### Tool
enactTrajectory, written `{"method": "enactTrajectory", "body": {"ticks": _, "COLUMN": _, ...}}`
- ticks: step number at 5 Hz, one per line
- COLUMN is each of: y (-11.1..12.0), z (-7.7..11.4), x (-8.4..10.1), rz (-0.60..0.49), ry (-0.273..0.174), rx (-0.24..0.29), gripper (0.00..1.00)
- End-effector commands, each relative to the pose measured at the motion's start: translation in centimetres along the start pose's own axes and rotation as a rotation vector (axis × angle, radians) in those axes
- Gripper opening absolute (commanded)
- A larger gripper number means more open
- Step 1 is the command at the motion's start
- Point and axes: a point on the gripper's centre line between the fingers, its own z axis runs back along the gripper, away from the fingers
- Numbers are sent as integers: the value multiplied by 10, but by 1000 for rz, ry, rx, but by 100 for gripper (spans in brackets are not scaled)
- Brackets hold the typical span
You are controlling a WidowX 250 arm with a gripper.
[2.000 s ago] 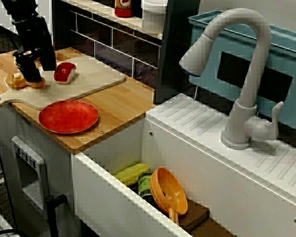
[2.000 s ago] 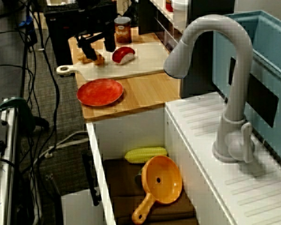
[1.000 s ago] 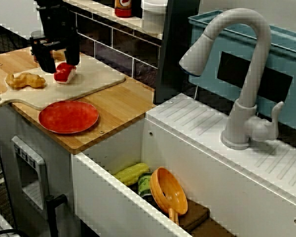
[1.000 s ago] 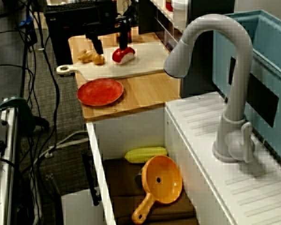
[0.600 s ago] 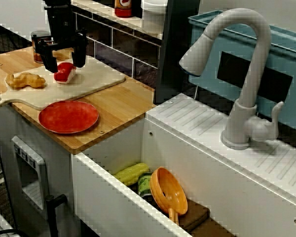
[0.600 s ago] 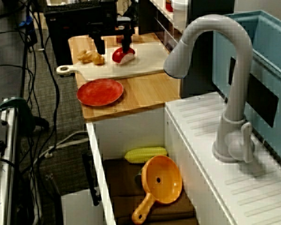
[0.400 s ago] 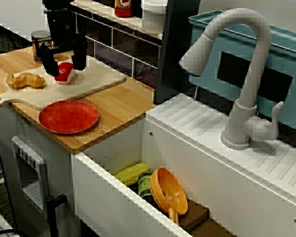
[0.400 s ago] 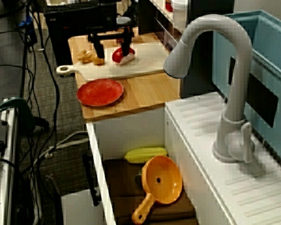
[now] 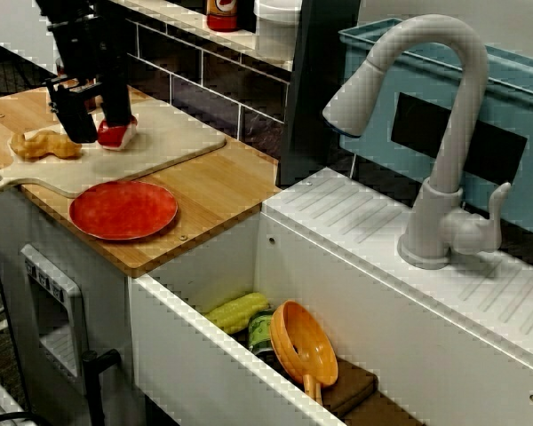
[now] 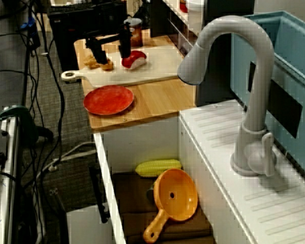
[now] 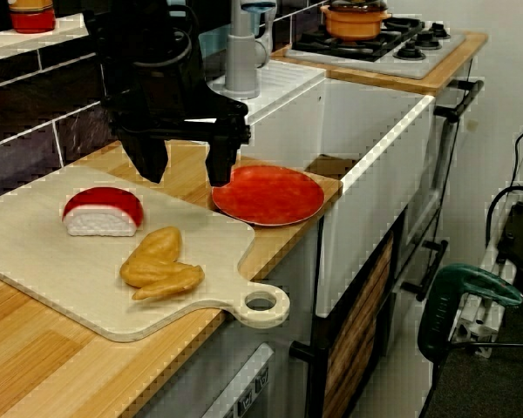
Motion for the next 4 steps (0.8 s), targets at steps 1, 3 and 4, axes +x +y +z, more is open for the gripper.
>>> {"method": "enactTrajectory", "body": {"ticks": 1, "y": -10, "z": 23, "x": 20, "rz": 278, "ry": 64, "rx": 109, "gripper": 100}}
{"method": "enactTrajectory", "body": {"ticks": 3, "y": -11, "z": 8, "x": 36, "rz": 591, "ry": 70, "rx": 128, "gripper": 100}}
{"method": "enactTrajectory", "body": {"ticks": 4, "y": -8, "z": -1, "x": 42, "rz": 664, "ry": 99, "rx": 156, "gripper": 100}}
